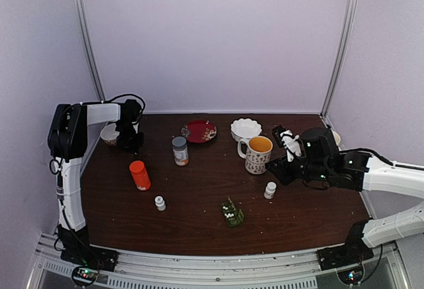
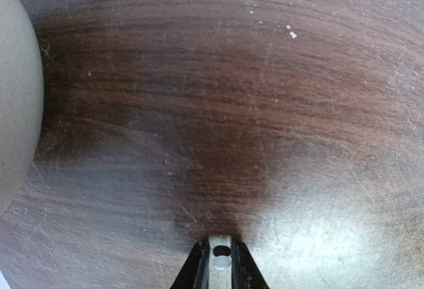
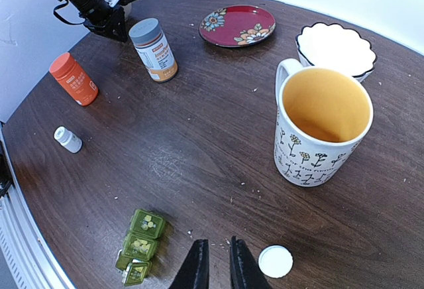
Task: Sort the pills into containers
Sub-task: Pick up the pill from the corner of the board, then place the pill in the compartment of the pill container, then close the lid of the pill container.
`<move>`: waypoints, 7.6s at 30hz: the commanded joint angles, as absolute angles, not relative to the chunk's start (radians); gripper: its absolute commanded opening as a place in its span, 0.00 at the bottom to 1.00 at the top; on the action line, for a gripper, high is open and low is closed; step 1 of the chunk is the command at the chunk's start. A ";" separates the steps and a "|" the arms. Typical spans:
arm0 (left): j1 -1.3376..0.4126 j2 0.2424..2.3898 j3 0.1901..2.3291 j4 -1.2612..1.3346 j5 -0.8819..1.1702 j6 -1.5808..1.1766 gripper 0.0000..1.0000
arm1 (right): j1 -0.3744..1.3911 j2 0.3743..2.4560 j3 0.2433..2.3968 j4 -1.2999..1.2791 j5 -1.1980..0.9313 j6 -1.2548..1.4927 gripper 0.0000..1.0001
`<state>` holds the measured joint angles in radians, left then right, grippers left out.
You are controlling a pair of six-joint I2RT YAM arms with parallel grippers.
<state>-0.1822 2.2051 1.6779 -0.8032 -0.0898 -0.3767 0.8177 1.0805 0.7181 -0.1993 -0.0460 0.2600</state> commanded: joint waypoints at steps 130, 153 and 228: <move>-1.129 2.054 1.511 -0.547 0.040 -0.612 0.20 | 0.811 0.897 0.617 -0.169 -0.027 0.249 0.14; -1.125 1.866 1.257 -0.447 -0.029 -0.695 0.09 | 0.836 1.275 0.722 -0.134 -0.402 0.256 0.21; -1.085 1.836 1.152 -0.071 0.160 -0.699 0.00 | 0.903 1.739 0.882 -0.077 -0.463 0.339 0.00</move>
<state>-1.0859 1.8702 1.1393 -0.2668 0.1390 -0.7273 0.8967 1.7374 0.8856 -0.0078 -0.4778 0.3397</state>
